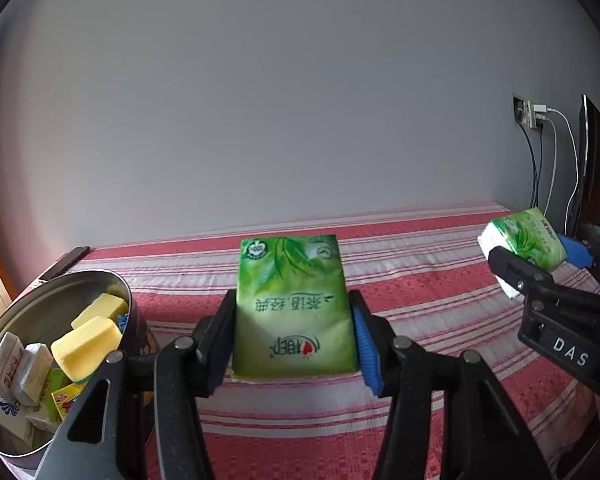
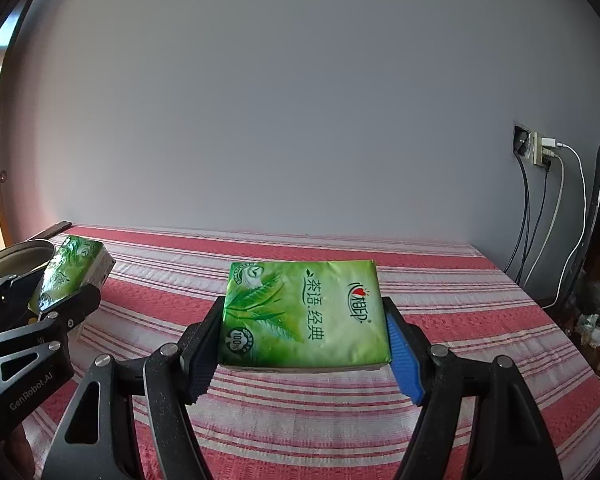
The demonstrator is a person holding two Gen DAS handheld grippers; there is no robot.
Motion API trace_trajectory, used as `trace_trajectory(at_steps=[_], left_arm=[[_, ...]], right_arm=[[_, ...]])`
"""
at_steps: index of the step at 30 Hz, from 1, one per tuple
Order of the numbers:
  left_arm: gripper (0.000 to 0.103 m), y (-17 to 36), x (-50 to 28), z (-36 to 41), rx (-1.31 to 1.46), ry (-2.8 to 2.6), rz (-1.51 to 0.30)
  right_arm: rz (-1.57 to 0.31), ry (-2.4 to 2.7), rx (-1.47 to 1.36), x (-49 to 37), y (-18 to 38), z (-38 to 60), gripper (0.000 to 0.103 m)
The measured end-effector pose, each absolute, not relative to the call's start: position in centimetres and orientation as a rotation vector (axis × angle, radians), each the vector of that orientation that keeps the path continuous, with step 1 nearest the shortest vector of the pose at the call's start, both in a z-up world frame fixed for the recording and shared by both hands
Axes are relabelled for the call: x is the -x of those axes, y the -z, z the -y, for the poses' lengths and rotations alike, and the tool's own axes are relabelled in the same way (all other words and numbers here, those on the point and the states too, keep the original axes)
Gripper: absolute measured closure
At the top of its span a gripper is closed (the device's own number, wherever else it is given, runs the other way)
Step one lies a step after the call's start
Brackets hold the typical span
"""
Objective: Organize objects
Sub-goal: 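Carry both green tissue packs over the basin with both tools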
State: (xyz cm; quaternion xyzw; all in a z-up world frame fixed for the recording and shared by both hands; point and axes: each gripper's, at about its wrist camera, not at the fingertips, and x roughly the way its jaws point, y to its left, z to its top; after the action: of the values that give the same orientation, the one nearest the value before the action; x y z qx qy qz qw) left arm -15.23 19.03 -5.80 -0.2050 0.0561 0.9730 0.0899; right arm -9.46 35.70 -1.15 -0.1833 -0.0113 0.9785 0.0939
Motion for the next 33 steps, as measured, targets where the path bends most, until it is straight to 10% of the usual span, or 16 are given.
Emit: trace_trajectory(at_steps=[33], left_arm=[[0.05,5.7,13.5,-12.6,0.59,-2.973,-0.068]], right_arm=[[0.112,-3.047,0.54,9.4,1.2,-28.2,0.029]])
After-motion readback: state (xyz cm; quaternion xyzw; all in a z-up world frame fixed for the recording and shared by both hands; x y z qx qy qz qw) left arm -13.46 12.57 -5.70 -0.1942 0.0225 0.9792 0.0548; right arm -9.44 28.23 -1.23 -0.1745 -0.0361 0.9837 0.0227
